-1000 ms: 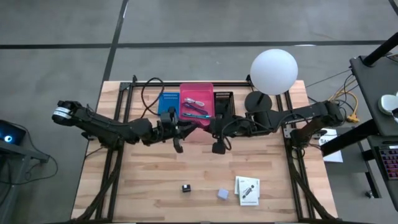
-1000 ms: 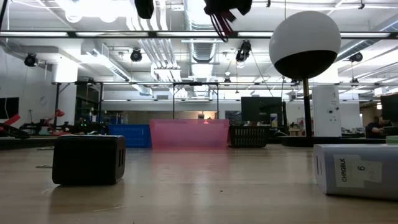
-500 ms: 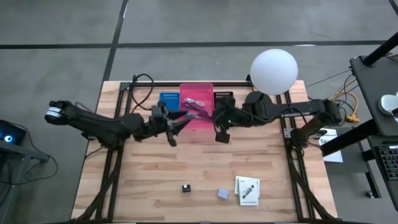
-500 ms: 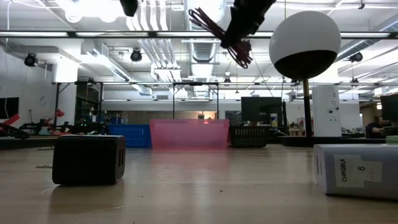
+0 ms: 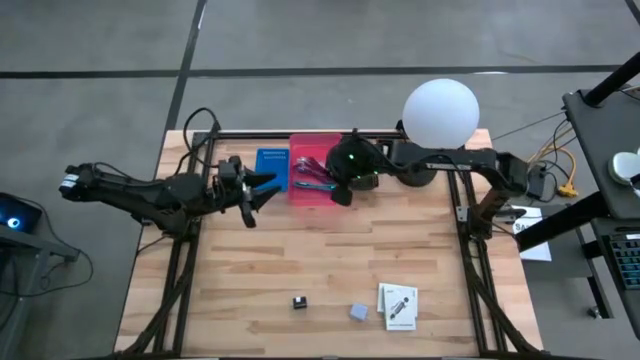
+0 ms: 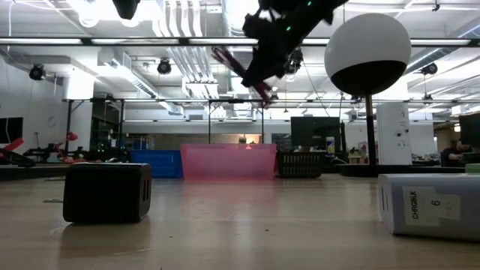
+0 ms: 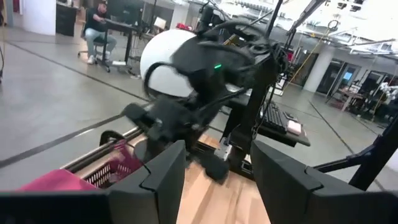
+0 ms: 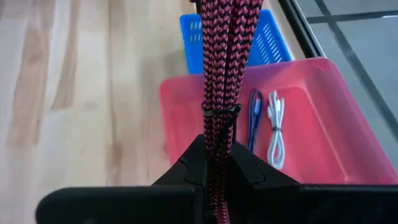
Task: Pick and place items into bin
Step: Put the pink charger cable into the pink bin, then put the black charger adapter into the blue bin
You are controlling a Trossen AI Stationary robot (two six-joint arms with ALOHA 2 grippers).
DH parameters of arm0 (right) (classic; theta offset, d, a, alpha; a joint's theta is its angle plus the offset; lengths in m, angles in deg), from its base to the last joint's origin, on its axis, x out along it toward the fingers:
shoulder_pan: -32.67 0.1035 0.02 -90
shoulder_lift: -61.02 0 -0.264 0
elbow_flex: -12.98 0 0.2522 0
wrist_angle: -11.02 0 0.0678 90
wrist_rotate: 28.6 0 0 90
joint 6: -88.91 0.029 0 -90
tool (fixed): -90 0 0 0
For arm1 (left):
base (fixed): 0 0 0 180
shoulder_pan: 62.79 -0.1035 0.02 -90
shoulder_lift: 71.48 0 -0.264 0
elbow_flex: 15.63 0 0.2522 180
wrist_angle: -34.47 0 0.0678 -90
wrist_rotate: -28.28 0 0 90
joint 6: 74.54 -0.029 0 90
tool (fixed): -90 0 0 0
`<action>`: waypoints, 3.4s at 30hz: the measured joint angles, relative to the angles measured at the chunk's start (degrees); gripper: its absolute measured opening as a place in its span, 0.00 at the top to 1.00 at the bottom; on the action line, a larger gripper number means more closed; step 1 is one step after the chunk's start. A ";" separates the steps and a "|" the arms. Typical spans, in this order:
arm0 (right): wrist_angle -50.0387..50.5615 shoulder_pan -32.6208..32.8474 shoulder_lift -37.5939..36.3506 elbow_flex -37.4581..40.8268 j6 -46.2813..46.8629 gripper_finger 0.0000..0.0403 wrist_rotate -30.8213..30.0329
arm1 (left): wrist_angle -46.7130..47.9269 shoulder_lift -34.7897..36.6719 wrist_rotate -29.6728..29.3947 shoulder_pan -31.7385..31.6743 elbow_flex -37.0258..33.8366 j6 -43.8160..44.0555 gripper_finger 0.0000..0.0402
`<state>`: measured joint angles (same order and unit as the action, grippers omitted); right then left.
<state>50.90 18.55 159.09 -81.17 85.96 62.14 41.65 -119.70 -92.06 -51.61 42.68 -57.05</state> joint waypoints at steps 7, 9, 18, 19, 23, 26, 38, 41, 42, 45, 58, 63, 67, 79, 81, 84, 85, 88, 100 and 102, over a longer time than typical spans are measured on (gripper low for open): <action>-13.83 -4.40 7.52 -0.08 0.16 0.97 0.78 | 0.27 0.57 0.03 -0.04 0.00 -4.86 0.59; -14.74 -5.85 9.58 -0.86 -0.29 0.97 0.74 | -0.02 0.40 -0.03 -0.04 0.02 -6.40 0.59; -11.77 -10.86 18.02 -6.86 -3.35 0.97 -2.43 | 0.06 0.68 -0.07 -0.04 0.02 -7.70 0.59; -11.49 -11.13 18.85 -7.83 -4.37 0.97 -2.71 | 0.12 0.74 -0.07 -0.04 0.02 -7.70 0.59; -7.16 -12.23 21.05 -11.65 -7.19 0.97 -4.26 | 0.13 0.69 -0.09 -0.04 0.02 -7.82 0.59; -2.96 -12.89 21.97 -14.39 -7.79 0.95 -4.38 | 0.01 0.44 -0.11 -0.04 0.02 -7.76 0.59; 0.71 -13.65 22.52 -18.86 -7.97 0.77 -5.59 | 0.15 0.37 -0.11 -0.04 0.02 -7.84 0.59; 1.77 -13.65 22.52 -19.63 -7.52 0.76 -5.53 | 0.16 0.37 -0.10 -0.04 0.02 -7.81 0.59; 3.09 -13.65 22.52 -20.08 -6.45 0.75 -5.47 | 0.17 0.33 -0.10 -0.04 0.02 -7.80 0.59; 9.06 -13.63 22.51 -22.35 -2.22 0.75 -5.41 | 0.34 0.28 -0.09 -0.04 0.02 -7.77 0.59; 14.33 -5.80 7.24 -21.21 -6.12 0.82 9.71 | 2.62 0.63 -0.15 -0.04 0.04 -9.33 0.59; 11.26 -2.86 -0.44 -16.86 -2.51 0.84 11.50 | 3.21 -0.05 -0.24 -0.33 0.04 -10.81 0.59; 4.19 -0.69 -7.33 -10.50 1.79 0.85 11.27 | 3.12 -0.23 -0.22 -0.35 0.04 -10.51 0.59; -29.78 3.60 -27.32 17.42 8.44 0.85 10.90 | 3.04 -0.79 -0.02 -0.35 0.04 -10.42 0.59; -29.73 3.17 -30.34 21.70 10.07 0.86 9.94 | 3.11 -0.80 -0.02 -0.35 0.04 -10.40 0.59; -29.71 2.95 -34.81 27.64 12.33 0.85 6.20 | 3.01 -1.16 -0.02 -0.35 0.04 -10.40 0.59; -29.76 2.90 -36.20 29.31 13.16 0.85 5.13 | 3.01 -1.40 0.00 -0.35 0.04 -10.40 0.59; -29.90 2.98 -39.30 33.49 15.65 0.85 4.79 | 2.57 -2.41 0.00 -0.35 0.04 -10.35 0.59; -29.54 2.96 -45.75 36.93 10.60 0.80 4.66 | -2.43 -8.95 3.50 -0.20 1.78 0.44 0.59; -29.50 2.93 -46.25 36.93 8.90 0.79 4.54 | -2.52 -10.00 6.23 -0.18 2.70 3.73 0.59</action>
<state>21.41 21.48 112.84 -44.24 94.86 66.69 39.13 -129.70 -85.83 -51.79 45.39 -53.32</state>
